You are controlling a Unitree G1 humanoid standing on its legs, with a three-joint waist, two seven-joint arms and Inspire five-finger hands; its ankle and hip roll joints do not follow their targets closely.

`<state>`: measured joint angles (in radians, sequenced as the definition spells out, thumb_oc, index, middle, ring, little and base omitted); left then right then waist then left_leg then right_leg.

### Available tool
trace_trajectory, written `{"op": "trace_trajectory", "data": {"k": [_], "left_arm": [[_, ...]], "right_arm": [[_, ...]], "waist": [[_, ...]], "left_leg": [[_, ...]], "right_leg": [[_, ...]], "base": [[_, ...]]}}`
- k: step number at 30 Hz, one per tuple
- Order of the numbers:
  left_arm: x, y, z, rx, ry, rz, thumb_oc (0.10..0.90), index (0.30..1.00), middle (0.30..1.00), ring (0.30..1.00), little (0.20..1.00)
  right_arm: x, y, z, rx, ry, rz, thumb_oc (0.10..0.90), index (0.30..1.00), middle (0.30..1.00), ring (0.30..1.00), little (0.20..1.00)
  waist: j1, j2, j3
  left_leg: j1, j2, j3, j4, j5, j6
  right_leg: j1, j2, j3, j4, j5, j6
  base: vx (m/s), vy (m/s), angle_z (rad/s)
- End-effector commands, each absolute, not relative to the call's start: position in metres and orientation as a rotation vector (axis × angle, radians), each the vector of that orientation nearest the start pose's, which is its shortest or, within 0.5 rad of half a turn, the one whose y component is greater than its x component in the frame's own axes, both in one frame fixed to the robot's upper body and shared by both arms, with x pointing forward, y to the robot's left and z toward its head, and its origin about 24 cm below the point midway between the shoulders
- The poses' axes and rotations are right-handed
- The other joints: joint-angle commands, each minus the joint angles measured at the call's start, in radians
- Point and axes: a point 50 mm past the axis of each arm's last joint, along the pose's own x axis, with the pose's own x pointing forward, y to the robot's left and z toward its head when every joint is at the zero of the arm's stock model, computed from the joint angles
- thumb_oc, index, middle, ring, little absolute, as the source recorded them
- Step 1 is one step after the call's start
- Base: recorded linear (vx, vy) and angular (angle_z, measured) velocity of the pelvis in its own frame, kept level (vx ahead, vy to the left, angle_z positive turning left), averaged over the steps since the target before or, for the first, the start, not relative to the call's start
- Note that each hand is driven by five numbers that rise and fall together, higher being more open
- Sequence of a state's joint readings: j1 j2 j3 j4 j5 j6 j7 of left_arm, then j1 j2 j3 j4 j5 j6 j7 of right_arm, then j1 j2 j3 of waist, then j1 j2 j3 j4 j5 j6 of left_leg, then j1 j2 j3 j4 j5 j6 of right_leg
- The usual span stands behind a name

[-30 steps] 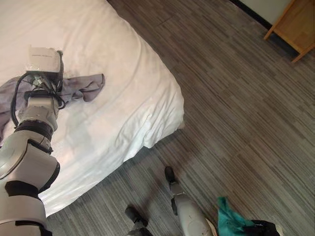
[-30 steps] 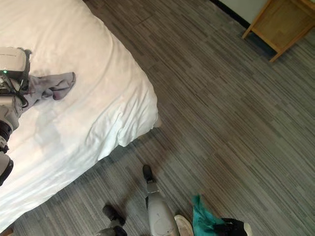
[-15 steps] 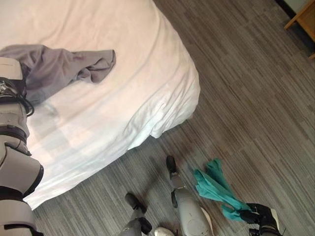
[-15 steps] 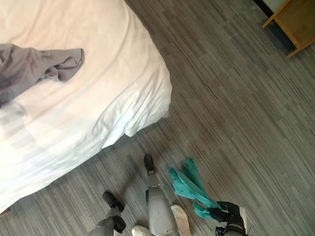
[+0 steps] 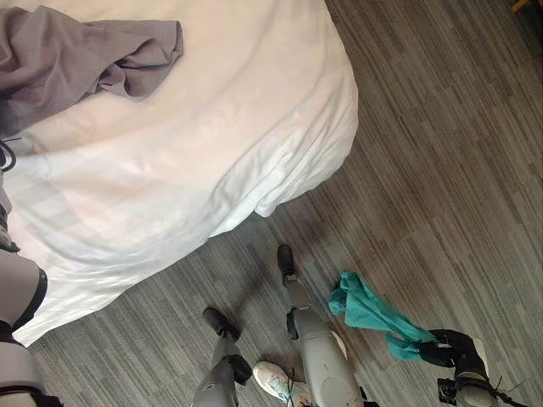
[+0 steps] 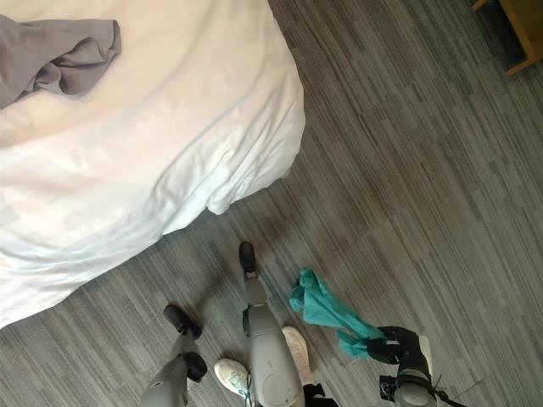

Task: Pick up bed clothes into laundry basket.

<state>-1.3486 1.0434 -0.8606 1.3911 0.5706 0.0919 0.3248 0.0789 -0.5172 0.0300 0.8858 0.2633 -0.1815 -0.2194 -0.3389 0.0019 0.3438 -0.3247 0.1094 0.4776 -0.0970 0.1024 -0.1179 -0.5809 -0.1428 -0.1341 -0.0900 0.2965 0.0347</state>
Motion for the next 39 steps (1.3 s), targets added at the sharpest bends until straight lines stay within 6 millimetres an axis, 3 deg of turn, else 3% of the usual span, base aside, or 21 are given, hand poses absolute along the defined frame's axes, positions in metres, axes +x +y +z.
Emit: {"op": "trace_trajectory", "data": {"k": [1, 2, 5, 6, 7, 8, 9, 10, 11, 15, 19, 22, 25, 27, 32, 35, 39], "left_arm": [[0.321, 0.392, 0.364, 1.779, 0.017, 1.020, 0.400, 0.300, 0.300, 0.300, 0.300], [0.328, 0.379, 0.372, 1.746, -0.051, 1.004, 0.400, 0.300, 0.300, 0.300, 0.300], [0.333, 0.373, 0.373, 1.700, -0.072, 0.985, 0.400, 0.300, 0.300, 0.300, 0.300], [0.338, 0.368, 0.371, 1.658, -0.088, 0.960, 0.516, 0.474, 0.474, 0.474, 0.474], [0.341, 0.367, 0.365, 1.641, -0.076, 0.940, 0.737, 0.806, 0.806, 0.806, 0.806], [0.341, 0.368, 0.365, 1.640, -0.075, 0.940, 0.800, 0.900, 0.900, 0.900, 0.900], [0.356, 0.343, 0.366, 1.592, -0.138, 0.892, 0.800, 0.900, 0.900, 0.900, 0.900], [0.356, 0.349, 0.358, 1.479, -0.127, 0.880, 0.800, 0.900, 0.900, 0.900, 0.900], [0.356, 0.350, 0.357, 1.477, -0.125, 0.880, 0.800, 0.900, 0.900, 0.900, 0.900], [0.359, 0.351, 0.352, 1.152, -0.141, 0.811, 0.800, 0.900, 0.900, 0.900, 0.900], [0.367, 0.336, 0.355, 1.060, -0.184, 0.734, 0.800, 0.900, 0.900, 0.900, 0.900], [0.370, 0.329, 0.357, 1.045, -0.206, 0.717, 0.800, 0.900, 0.900, 0.900, 0.900], [0.381, 0.305, 0.356, 1.020, -0.286, 0.653, 0.800, 0.900, 0.900, 0.900, 0.900], [0.384, 0.301, 0.352, 1.016, -0.287, 0.641, 0.800, 0.900, 0.900, 0.900, 0.900], [0.386, 0.302, 0.343, 1.070, -0.251, 0.651, 0.800, 0.900, 0.900, 0.900, 0.900], [0.386, 0.309, 0.336, 1.214, -0.177, 0.704, 0.800, 0.900, 0.900, 0.900, 0.900], [0.371, 0.330, 0.349, 1.719, -0.026, 0.886, 0.800, 0.900, 0.900, 0.900, 0.900]], "right_arm": [[0.118, -0.350, -0.082, -0.367, 0.751, -0.545, 0.400, 0.300, 0.300, 0.300, 0.300], [0.118, -0.347, -0.085, -0.358, 0.765, -0.521, 0.400, 0.300, 0.300, 0.300, 0.300], [0.119, -0.345, -0.087, -0.346, 0.779, -0.507, 0.400, 0.300, 0.300, 0.300, 0.300], [0.119, -0.343, -0.090, -0.341, 0.796, -0.494, 0.400, 0.300, 0.300, 0.300, 0.300], [0.119, -0.342, -0.091, -0.335, 0.800, -0.489, 0.400, 0.300, 0.300, 0.300, 0.300], [0.119, -0.342, -0.091, -0.336, 0.800, -0.489, 0.400, 0.300, 0.300, 0.300, 0.300], [0.138, -0.317, -0.098, -0.382, 0.792, -0.398, 0.400, 0.300, 0.300, 0.300, 0.300], [0.128, -0.310, -0.109, -0.378, 0.844, -0.383, 0.400, 0.300, 0.300, 0.300, 0.300], [0.128, -0.311, -0.109, -0.380, 0.844, -0.383, 0.400, 0.300, 0.300, 0.300, 0.300], [0.118, -0.313, -0.117, -0.390, 0.940, -0.393, 0.400, 0.300, 0.300, 0.300, 0.300], [0.114, -0.317, -0.121, -0.407, 1.003, -0.391, 0.400, 0.300, 0.300, 0.300, 0.300], [0.118, -0.317, -0.119, -0.417, 0.995, -0.391, 0.400, 0.300, 0.300, 0.300, 0.300], [0.131, -0.315, -0.116, -0.435, 0.965, -0.383, 0.400, 0.300, 0.300, 0.300, 0.300], [0.134, -0.312, -0.116, -0.433, 0.955, -0.377, 0.400, 0.300, 0.300, 0.300, 0.300], [0.142, -0.308, -0.115, -0.440, 0.938, -0.382, 0.400, 0.300, 0.300, 0.300, 0.300], [0.151, -0.308, -0.112, -0.444, 0.916, -0.399, 0.400, 0.300, 0.300, 0.300, 0.300], [0.162, -0.311, -0.105, -0.456, 0.854, -0.421, 0.400, 0.300, 0.300, 0.300, 0.300]], "waist": [[-0.011, 0.019, 0.023], [-0.004, 0.023, 0.012], [0.002, 0.023, 0.004], [0.008, 0.023, -0.008], [0.013, 0.021, -0.017], [0.013, 0.022, -0.016], [0.040, 0.032, -0.024], [0.043, 0.029, -0.027], [0.043, 0.030, -0.027], [0.050, 0.033, -0.038], [0.057, 0.038, -0.049], [0.058, 0.038, -0.053], [0.055, 0.034, -0.046], [0.053, 0.031, -0.042], [0.046, 0.026, -0.023], [0.038, 0.019, -0.006], [0.013, 0.006, 0.031]], "left_leg": [[-0.029, 0.090, -0.013, 0.010, -0.067, -0.043], [-0.003, 0.084, -0.017, 0.010, -0.072, -0.041], [0.020, 0.078, -0.021, 0.010, -0.076, -0.040], [0.040, 0.076, -0.023, 0.010, -0.080, -0.038], [0.050, 0.076, -0.024, 0.010, -0.082, -0.038], [0.052, 0.076, -0.024, 0.010, -0.082, -0.038], [0.063, 0.069, -0.035, 0.010, -0.084, -0.033], [0.080, 0.066, -0.038, 0.010, -0.083, -0.031], [0.081, 0.066, -0.038, 0.010, -0.084, -0.032], [0.094, 0.065, -0.047, 0.010, -0.079, -0.031], [0.096, 0.066, -0.054, 0.010, -0.074, -0.031], [0.091, 0.067, -0.055, 0.010, -0.072, -0.032], [0.079, 0.069, -0.052, 0.010, -0.071, -0.033], [0.076, 0.069, -0.047, 0.010, -0.072, -0.032], [0.065, 0.071, -0.038, 0.010, -0.071, -0.030], [0.049, 0.073, -0.031, 0.010, -0.069, -0.029], [-0.038, 0.094, -0.018, 0.010, -0.050, -0.036]], "right_leg": [[0.092, -0.079, 0.034, 0.003, -0.164, 0.200], [0.122, -0.084, 0.027, 0.003, -0.170, 0.202], [0.149, -0.086, 0.021, 0.003, -0.175, 0.202], [0.171, -0.088, 0.015, 0.003, -0.178, 0.202], [0.182, -0.088, 0.013, 0.003, -0.182, 0.202], [0.184, -0.088, 0.013, 0.003, -0.182, 0.202], [0.205, -0.090, 0.004, 0.003, -0.186, 0.199], [0.219, -0.086, 0.001, 0.003, -0.190, 0.199], [0.220, -0.086, 0.001, 0.003, -0.190, 0.199], [0.241, -0.084, -0.007, 0.003, -0.195, 0.197], [0.245, -0.082, -0.012, 0.003, -0.195, 0.194], [0.241, -0.082, -0.011, 0.003, -0.194, 0.193], [0.226, -0.081, -0.005, 0.003, -0.189, 0.192], [0.219, -0.081, 0.000, 0.003, -0.188, 0.192], [0.197, -0.080, 0.018, 0.003, -0.186, 0.194], [0.171, -0.079, 0.031, 0.003, -0.179, 0.196], [0.076, -0.069, 0.040, 0.003, -0.156, 0.196]], "base": [[0.04, 0.031, 0.14], [0.04, 0.039, 0.15], [0.04, 0.024, 0.18], [0.03, 0.018, 0.15], [0.03, 0.018, 0.15], [0.03, -0.014, 0.14], [0.04, 0.009, 0.11], [0.04, 0.009, 0.11], [0.03, 0.035, 0.08], [0.01, 0.004, 0.03], [0.01, 0.000, 0.00], [0.00, 0.000, 0.00], [0.00, 0.000, 0.00], [0.00, 0.000, 0.00], [-0.01, 0.009, -0.12], [-0.02, -0.004, -0.16], [-0.05, -0.032, -0.09]]}}
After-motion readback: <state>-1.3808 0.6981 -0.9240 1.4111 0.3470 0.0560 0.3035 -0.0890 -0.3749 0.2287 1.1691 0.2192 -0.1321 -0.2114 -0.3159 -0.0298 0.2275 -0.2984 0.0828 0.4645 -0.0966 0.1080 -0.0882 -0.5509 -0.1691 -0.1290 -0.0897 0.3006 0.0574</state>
